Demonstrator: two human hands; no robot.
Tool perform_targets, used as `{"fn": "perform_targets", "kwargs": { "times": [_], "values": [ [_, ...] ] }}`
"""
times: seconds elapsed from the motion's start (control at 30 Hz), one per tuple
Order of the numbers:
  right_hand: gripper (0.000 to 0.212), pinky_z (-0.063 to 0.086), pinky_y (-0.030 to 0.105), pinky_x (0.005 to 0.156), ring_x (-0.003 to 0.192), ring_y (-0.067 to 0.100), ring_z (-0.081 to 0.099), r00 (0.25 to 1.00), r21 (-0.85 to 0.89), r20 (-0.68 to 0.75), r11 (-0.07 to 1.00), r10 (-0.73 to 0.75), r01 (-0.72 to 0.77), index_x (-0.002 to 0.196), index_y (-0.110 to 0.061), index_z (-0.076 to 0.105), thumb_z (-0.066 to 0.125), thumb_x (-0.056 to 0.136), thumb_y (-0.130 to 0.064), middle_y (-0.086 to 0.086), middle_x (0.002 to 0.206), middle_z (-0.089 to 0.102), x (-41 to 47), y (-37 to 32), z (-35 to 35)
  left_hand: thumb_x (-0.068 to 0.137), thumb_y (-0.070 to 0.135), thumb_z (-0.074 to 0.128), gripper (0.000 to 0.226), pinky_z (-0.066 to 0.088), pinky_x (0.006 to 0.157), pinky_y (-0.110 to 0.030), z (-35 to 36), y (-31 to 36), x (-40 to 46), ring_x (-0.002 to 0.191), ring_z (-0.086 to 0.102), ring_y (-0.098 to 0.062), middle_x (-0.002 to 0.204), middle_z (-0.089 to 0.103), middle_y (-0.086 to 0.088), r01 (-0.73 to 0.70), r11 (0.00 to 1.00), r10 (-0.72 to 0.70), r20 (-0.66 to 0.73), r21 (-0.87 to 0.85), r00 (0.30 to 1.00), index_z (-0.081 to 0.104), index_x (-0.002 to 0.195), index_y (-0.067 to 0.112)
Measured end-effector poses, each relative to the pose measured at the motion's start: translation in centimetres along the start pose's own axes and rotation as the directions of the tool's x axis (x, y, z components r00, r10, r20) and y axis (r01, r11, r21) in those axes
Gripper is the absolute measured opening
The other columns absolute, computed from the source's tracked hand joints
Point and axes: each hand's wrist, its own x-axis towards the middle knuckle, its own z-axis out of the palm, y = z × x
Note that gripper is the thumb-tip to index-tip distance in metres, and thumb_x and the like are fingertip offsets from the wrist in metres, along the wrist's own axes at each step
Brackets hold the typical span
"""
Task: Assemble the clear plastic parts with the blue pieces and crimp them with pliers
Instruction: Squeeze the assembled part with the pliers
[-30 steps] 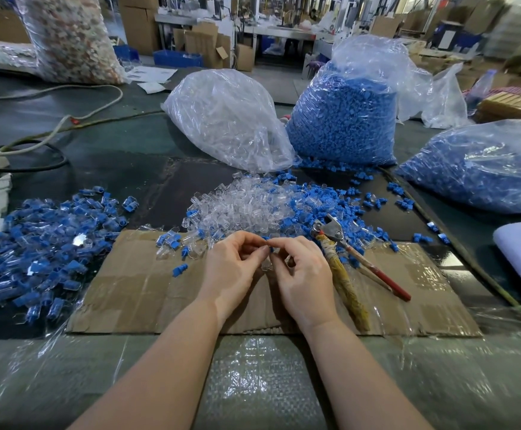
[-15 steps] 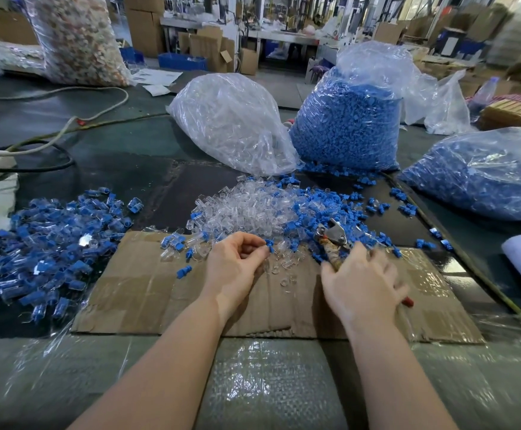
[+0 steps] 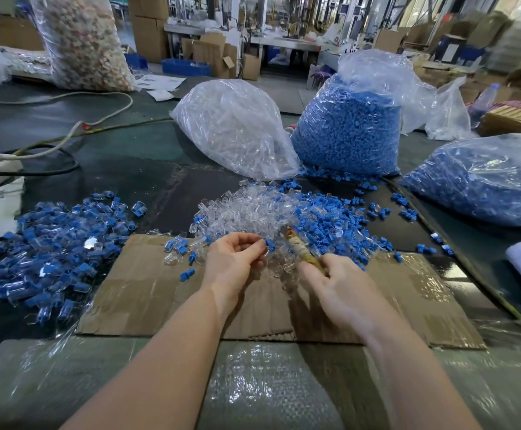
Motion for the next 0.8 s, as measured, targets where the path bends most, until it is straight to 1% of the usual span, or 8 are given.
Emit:
{"fn": "perform_targets", "kwargs": {
  "times": [0.07, 0.13, 0.2, 0.3, 0.4, 0.57, 0.63, 0.8],
  "values": [
    [0.033, 0.03, 0.028, 0.057, 0.066, 0.015, 0.046, 0.994, 0.102, 0.099, 0.994, -0.052, 0.042, 0.078, -0.017, 0.048, 0.041, 0.096, -0.043, -0.003, 0.074, 0.049, -0.1, -0.7, -0.1, 0.084, 0.003, 0.064, 0.008, 0.045, 0.04, -0.021, -0.1, 0.1, 0.1, 0.046, 0.056, -0.008, 0.059, 0.065, 0.0, 0.013, 1.0, -0.013, 0.002, -0.024, 1.0, 0.066, 0.081, 0.01],
    [0.038, 0.025, 0.023, 0.048, 0.051, 0.009, 0.039, 0.988, 0.151, 0.134, 0.987, -0.081, 0.06, 0.065, -0.018, 0.043, 0.043, 0.097, -0.038, -0.006, 0.058, 0.042, -0.3, -1.2, -0.4, 0.085, 0.002, 0.063, 0.008, 0.045, 0.039, -0.02, -0.1, 0.3, 0.1, 0.043, 0.055, -0.008, 0.056, 0.064, 0.001, 0.02, 0.998, -0.02, 0.007, -0.052, 1.0, 0.065, 0.081, 0.009],
    [0.041, 0.022, 0.02, 0.042, 0.042, 0.006, 0.032, 0.984, 0.162, 0.159, 0.985, -0.082, 0.056, 0.059, -0.019, 0.038, 0.045, 0.097, -0.032, -0.008, 0.05, 0.036, -0.4, -1.5, -0.8, 0.085, 0.001, 0.062, 0.008, 0.045, 0.039, -0.02, -0.2, 0.5, 0.0, 0.043, 0.055, -0.007, 0.055, 0.064, 0.002, 0.022, 0.999, -0.022, 0.003, -0.049, 1.0, 0.064, 0.082, 0.008],
    [0.032, 0.024, 0.025, 0.047, 0.047, 0.011, 0.032, 0.97, 0.201, 0.239, 0.98, -0.049, 0.0, 0.062, -0.016, 0.038, 0.049, 0.091, -0.019, -0.004, 0.056, 0.036, -0.6, -1.6, -1.2, 0.085, 0.001, 0.062, 0.007, 0.045, 0.041, -0.021, -0.1, 0.5, -0.2, 0.045, 0.056, -0.007, 0.056, 0.064, 0.002, 0.024, 0.999, -0.025, -0.009, -0.039, 1.0, 0.064, 0.083, 0.008],
    [0.027, 0.023, 0.029, 0.05, 0.051, 0.014, 0.03, 0.964, 0.206, 0.262, 0.979, -0.039, -0.017, 0.062, -0.015, 0.036, 0.05, 0.084, -0.009, 0.0, 0.059, 0.034, -0.7, -1.8, -1.5, 0.086, 0.001, 0.062, 0.008, 0.044, 0.041, -0.021, 0.1, 0.5, -0.2, 0.044, 0.055, -0.007, 0.053, 0.062, 0.003, 0.023, 0.999, -0.025, -0.043, -0.043, 0.999, 0.063, 0.082, 0.008],
    [0.025, 0.025, 0.03, 0.054, 0.056, 0.015, 0.032, 0.959, 0.147, 0.279, 0.989, -0.049, 0.008, 0.065, -0.015, 0.034, 0.046, 0.087, -0.009, 0.001, 0.067, 0.037, -0.8, -2.1, -1.5, 0.085, 0.002, 0.063, 0.008, 0.044, 0.04, -0.02, 0.4, 0.4, -0.3, 0.042, 0.053, -0.006, 0.055, 0.061, 0.0, 0.007, 1.0, -0.01, -0.106, -0.026, 0.994, 0.064, 0.079, 0.008],
    [0.026, 0.025, 0.028, 0.052, 0.056, 0.014, 0.033, 0.956, 0.141, 0.288, 0.99, -0.057, 0.017, 0.066, -0.016, 0.034, 0.045, 0.088, -0.009, 0.001, 0.07, 0.038, -0.9, -2.2, -1.6, 0.086, 0.002, 0.063, 0.008, 0.044, 0.04, -0.02, 0.4, 0.4, -0.3, 0.042, 0.053, -0.006, 0.057, 0.061, 0.0, 0.003, 1.0, -0.006, -0.114, -0.025, 0.994, 0.064, 0.08, 0.008],
    [0.022, 0.025, 0.023, 0.046, 0.051, 0.011, 0.032, 0.942, 0.171, 0.324, 0.985, -0.089, 0.035, 0.068, -0.017, 0.038, 0.044, 0.088, -0.008, -0.001, 0.066, 0.039, -0.9, -2.2, -1.8, 0.085, 0.004, 0.064, 0.004, 0.045, 0.042, -0.021, 0.3, 0.4, -0.2, 0.046, 0.055, -0.007, 0.059, 0.062, 0.0, 0.007, 1.0, -0.01, -0.112, -0.023, 0.994, 0.064, 0.083, 0.007]
  ]
}}
